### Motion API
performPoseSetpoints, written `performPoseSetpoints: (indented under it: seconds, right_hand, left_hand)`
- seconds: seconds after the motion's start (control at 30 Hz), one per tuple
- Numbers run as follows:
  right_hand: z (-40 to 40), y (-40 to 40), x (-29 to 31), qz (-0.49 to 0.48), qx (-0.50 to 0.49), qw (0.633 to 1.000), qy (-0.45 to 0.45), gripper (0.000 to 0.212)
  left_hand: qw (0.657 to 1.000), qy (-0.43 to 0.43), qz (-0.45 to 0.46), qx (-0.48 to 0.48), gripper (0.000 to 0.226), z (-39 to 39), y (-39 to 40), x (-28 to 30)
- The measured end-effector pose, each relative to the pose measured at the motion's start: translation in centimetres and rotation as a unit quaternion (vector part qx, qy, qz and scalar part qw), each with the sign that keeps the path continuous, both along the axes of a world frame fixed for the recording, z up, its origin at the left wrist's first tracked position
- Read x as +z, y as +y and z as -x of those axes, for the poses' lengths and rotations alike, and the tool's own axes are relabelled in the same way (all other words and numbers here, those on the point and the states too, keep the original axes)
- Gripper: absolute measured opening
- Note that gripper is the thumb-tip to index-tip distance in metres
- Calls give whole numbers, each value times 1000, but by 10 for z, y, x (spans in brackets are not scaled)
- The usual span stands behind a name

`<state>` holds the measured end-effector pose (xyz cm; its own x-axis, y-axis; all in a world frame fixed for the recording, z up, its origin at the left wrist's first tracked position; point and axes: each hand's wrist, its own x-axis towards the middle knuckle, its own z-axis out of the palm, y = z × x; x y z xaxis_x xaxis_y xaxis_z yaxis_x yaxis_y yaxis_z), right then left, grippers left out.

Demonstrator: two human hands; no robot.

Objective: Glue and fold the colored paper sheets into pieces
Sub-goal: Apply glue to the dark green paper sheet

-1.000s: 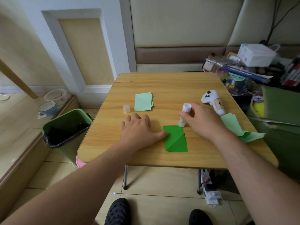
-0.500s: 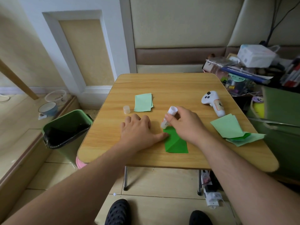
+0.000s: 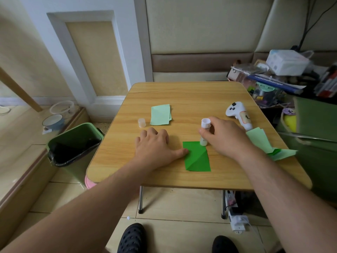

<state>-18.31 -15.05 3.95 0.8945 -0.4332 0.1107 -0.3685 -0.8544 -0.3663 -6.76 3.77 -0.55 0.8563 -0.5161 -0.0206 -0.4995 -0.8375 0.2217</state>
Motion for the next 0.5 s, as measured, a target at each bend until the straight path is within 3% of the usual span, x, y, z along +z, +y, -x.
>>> performPoseSetpoints:
  seconds: [0.1,0.23,0.5]
  right_hand:
    - [-3,1,-3,-22,-2,999,-31,26]
    - [-7,14,-8,-159,15,981,-108,24]
    - [-15,27,-17,-157,36,982,-95,24]
  left_hand:
    - [1000,-6,0,1,81,0,1,-1]
    - [1000,-17,5,4,86,0,1,-2]
    - [1000,-23,6,3,83,2,1,-3]
